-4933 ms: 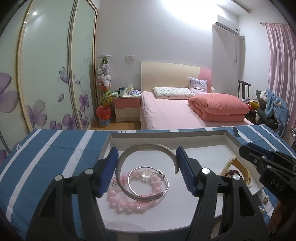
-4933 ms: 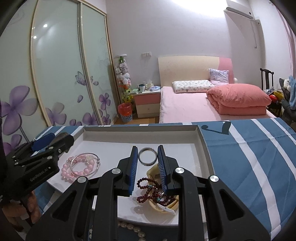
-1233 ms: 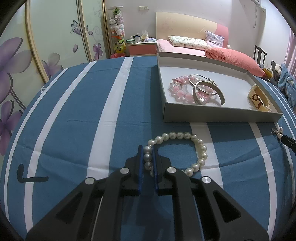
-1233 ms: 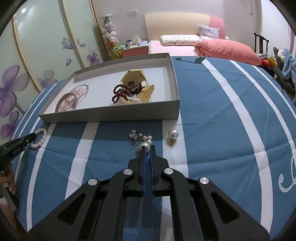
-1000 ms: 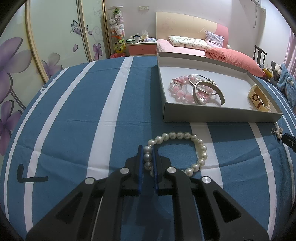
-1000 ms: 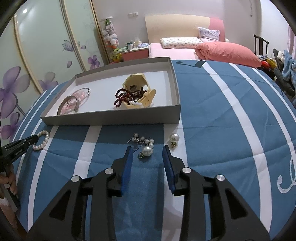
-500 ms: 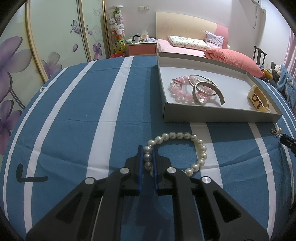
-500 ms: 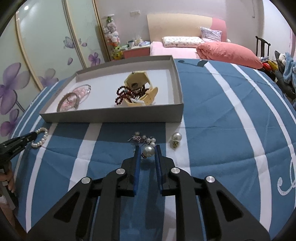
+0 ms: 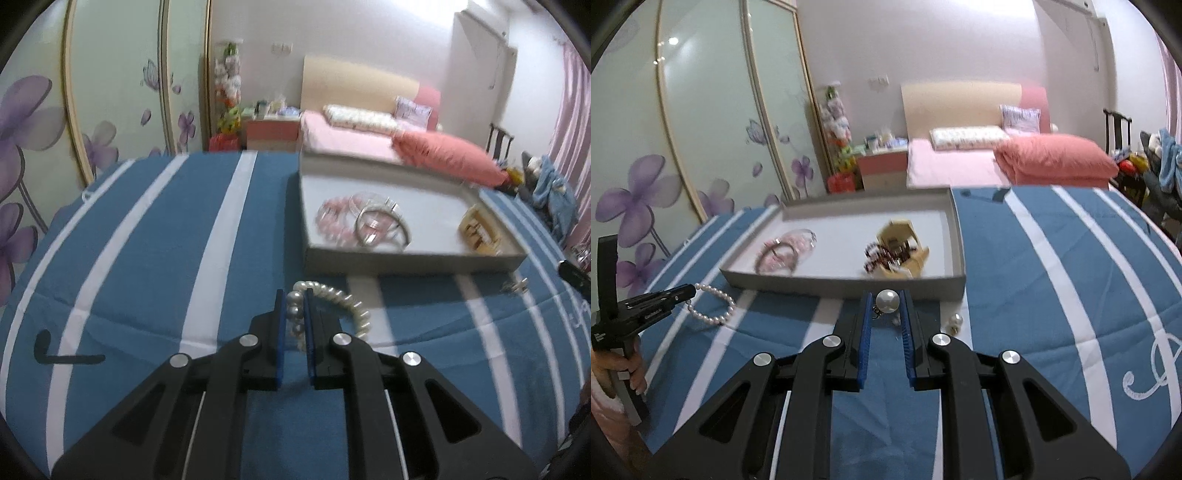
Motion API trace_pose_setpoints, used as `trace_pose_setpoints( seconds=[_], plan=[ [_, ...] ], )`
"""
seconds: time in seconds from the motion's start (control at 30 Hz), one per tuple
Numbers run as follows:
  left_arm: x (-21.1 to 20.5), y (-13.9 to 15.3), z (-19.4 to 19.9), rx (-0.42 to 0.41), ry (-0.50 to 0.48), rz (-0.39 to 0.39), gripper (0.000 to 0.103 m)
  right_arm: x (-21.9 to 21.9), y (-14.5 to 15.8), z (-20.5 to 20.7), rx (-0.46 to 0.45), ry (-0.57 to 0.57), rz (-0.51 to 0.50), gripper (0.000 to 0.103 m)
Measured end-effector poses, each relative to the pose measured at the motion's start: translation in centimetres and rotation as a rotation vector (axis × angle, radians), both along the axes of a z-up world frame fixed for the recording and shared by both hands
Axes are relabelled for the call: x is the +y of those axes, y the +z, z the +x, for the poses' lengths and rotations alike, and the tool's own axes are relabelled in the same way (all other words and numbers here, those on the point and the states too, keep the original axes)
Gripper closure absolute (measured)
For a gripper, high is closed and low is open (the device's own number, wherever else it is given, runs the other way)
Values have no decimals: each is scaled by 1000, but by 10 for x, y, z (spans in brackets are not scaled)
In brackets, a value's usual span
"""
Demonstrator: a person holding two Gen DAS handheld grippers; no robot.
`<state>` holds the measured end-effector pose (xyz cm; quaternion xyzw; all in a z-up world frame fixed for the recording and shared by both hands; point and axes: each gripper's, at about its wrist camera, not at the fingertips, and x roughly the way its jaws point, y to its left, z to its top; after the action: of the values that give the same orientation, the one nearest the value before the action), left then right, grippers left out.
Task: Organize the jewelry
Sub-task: 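Carry the pearl bracelet into the tray with the left tool while the right tool drops the stud there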
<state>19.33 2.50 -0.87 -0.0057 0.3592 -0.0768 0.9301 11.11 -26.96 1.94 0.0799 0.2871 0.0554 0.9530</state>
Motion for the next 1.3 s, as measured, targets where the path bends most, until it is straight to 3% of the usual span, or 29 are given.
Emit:
trace_pose_setpoints(
  seconds=[0.27, 0.53, 0.9, 1.3],
  plan=[
    [-13, 37, -27, -133, -41, -63, 93, 12, 18, -15, -142, 14, -3, 87],
    [-28, 57, -50, -228, -64, -66, 93, 25, 27, -26, -227, 36, -24, 87],
    [-40, 70, -62, -288, -72, -49, 93, 31, 32, -22, -275, 19, -20, 87],
    [-59, 83, -37, -355, -55, -37, 93, 34, 50, 0, -345, 12, -45, 87]
  ],
)
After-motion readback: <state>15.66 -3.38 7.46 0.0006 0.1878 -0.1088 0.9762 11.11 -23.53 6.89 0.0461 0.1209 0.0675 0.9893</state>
